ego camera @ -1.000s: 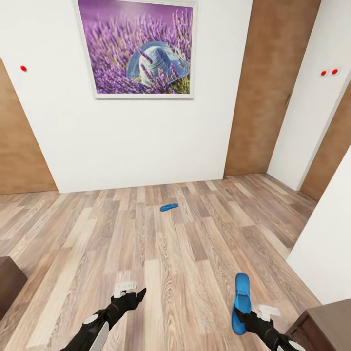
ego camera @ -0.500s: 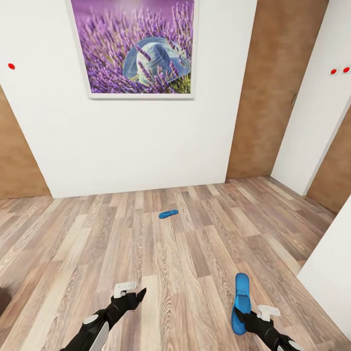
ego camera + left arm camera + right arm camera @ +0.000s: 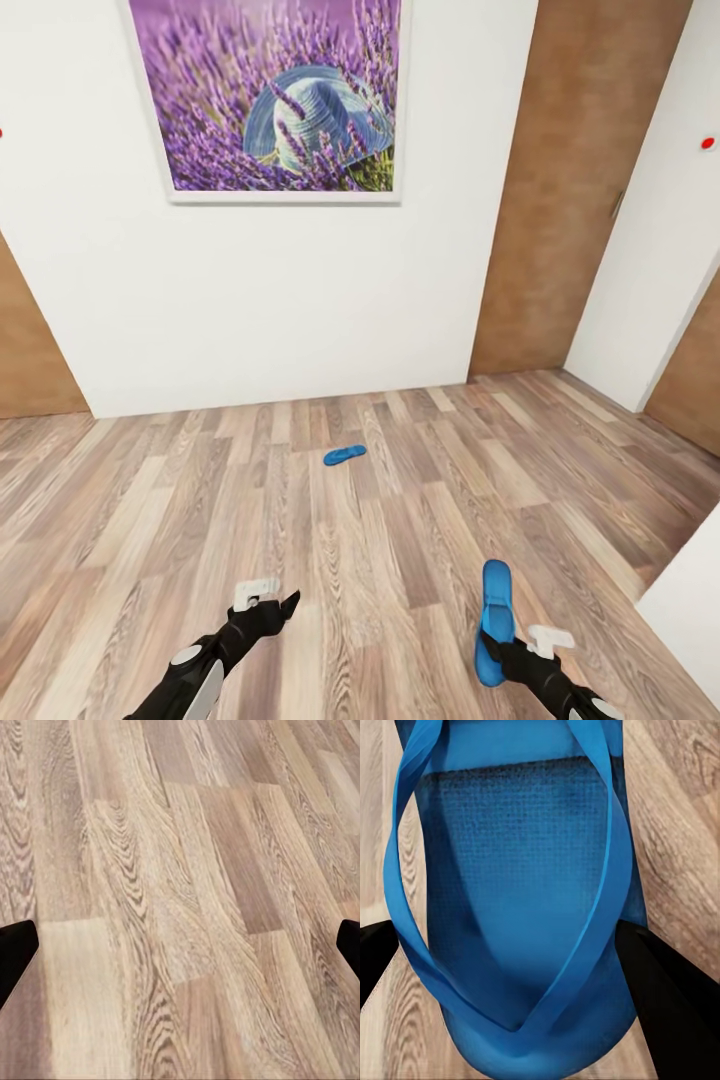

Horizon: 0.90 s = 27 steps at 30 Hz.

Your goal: In the bedroom, move the book from the bed onto either nightstand, and place the two sandals side by side next to the bed.

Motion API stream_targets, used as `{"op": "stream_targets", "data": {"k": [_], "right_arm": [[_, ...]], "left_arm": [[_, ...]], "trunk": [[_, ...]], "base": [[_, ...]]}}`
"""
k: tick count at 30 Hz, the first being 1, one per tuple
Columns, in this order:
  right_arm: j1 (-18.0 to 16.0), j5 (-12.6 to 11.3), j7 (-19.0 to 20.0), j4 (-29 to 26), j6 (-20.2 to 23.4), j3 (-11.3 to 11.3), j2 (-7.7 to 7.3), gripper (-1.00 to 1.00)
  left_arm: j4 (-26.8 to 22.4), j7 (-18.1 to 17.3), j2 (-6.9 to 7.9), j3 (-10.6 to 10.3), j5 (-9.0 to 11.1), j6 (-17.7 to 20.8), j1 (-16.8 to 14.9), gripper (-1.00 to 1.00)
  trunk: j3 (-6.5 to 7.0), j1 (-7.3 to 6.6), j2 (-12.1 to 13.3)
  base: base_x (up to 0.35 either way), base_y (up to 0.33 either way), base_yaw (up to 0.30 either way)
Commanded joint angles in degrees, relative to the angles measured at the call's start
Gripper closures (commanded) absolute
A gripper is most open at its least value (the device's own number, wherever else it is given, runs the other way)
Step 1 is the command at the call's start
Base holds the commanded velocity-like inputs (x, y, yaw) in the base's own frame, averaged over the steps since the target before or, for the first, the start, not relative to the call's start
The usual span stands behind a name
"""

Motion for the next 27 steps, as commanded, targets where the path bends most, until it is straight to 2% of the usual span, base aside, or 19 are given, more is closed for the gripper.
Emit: {"op": "stream_targets", "data": {"k": [1,18,27], "right_arm": [[-0.04,0.02,0.39,0.07,-0.11,-0.35,0.0,1.0],[-0.01,0.13,0.4,0.07,-0.07,-0.35,0.0,1.0],[-0.02,0.14,0.31,0.07,-0.09,-0.37,0.0,1.0]], "left_arm": [[0.0,-0.18,0.0,-0.01,0.56,0.18,-0.02,-1.0],[0.02,-0.18,0.0,-0.01,0.57,0.21,-0.02,-1.0],[0.08,-0.18,0.0,-0.01,0.65,0.21,-0.02,-1.0]], "trunk": [[-0.05,0.02,-0.02],[-0.05,0.02,-0.02],[-0.05,0.02,-0.02]], "base": [[0.332,0.0,0.0],[0.332,0.0,0.018],[0.323,-0.074,0.0]]}}
